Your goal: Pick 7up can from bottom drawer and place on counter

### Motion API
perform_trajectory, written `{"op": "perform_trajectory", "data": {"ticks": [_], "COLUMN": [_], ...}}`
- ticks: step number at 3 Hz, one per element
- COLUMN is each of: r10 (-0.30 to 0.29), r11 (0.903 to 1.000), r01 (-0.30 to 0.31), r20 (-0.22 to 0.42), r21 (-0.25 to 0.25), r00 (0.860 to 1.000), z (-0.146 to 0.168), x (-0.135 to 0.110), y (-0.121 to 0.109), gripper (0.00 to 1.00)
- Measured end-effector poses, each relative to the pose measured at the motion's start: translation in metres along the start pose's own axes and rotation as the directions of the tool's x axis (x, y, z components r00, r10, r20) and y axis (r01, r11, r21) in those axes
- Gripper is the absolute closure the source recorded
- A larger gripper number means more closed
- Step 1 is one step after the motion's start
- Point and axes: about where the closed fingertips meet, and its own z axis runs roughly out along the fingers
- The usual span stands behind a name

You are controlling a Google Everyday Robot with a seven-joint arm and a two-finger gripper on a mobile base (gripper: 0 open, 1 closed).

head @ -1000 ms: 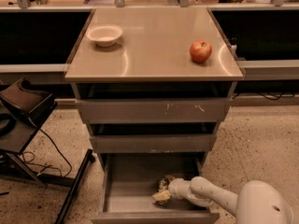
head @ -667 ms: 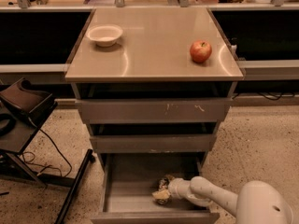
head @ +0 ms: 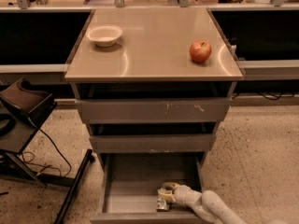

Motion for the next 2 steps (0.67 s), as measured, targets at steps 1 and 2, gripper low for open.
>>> {"op": "perform_trajectory", "data": {"ticks": [1, 2], "r10": [0.000, -0.004], "r11": [1.0000, 0.9994], "r01": [0.000, 0.005], "r20": [0.000, 0.032], "r21": [0.000, -0.034], "r00": [1.000, 0.999], "z": [-0.002, 0.000], "x": [-0.005, -0.002], "y": [0.001, 0.031], "gripper": [1.00, 0.81]}}
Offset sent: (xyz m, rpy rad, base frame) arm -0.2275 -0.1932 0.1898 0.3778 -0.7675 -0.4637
